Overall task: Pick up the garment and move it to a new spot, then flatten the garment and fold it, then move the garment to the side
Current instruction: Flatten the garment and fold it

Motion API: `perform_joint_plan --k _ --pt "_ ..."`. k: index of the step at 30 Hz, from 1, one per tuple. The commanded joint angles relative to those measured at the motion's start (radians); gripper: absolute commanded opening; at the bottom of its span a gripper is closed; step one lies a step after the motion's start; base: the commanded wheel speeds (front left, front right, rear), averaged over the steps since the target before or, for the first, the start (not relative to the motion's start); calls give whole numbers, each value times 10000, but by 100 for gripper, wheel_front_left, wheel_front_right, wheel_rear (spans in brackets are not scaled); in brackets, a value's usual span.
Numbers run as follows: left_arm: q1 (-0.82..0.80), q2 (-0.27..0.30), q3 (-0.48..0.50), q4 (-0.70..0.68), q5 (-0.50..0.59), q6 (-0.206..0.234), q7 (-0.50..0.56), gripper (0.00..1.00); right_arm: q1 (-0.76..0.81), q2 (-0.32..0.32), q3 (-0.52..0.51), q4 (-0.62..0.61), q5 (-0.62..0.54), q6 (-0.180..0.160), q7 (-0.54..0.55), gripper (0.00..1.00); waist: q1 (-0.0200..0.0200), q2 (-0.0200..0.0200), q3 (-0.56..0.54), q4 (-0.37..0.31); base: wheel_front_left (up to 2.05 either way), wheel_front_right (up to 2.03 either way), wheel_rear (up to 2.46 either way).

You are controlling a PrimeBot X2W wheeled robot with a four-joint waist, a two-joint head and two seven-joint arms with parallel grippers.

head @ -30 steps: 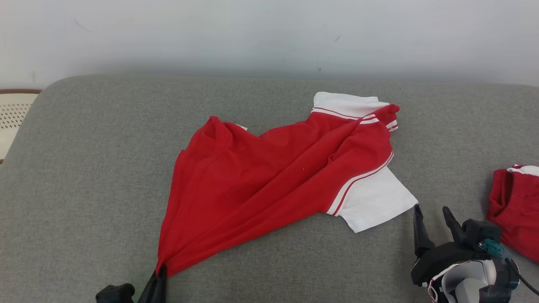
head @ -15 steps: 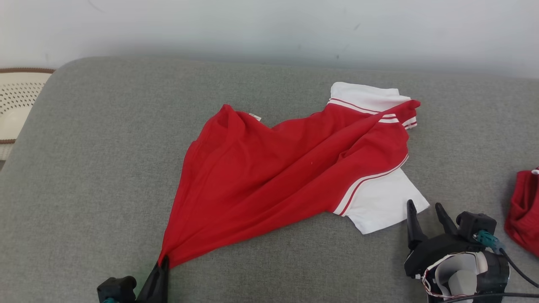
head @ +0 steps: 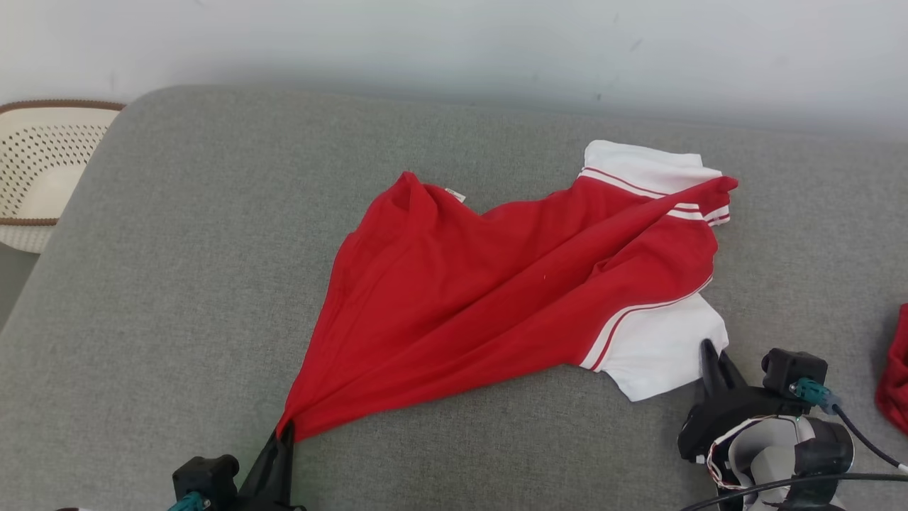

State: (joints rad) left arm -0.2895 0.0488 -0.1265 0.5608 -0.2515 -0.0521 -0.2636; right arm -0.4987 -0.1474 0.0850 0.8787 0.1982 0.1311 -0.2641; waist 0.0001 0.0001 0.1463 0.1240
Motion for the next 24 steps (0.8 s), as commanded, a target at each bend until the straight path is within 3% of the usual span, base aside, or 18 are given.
perform_joint_plan --k 1,7,15,24 --pt "18 34 79 -10 77 -18 -9 0 120 37 4 -121 80 -7 2 0 -1 -1 -115 -25 0 0 0" --pt "344 32 252 -162 352 -185 -9 0 753 122 -71 -1682 315 -7 1 0 -1 -1 -1231 -284 0 0 0" --pt "-610 245 442 3 1034 -587 -11 0 922 45 229 -3647 519 -7 1 0 -1 -1 -2222 -757 0 0 0" --pt "-3997 979 -721 1857 1083 -775 -9 0 -578 -304 1132 -3950 702 -7 1 0 -1 -1 -2461 -900 0 0 0"
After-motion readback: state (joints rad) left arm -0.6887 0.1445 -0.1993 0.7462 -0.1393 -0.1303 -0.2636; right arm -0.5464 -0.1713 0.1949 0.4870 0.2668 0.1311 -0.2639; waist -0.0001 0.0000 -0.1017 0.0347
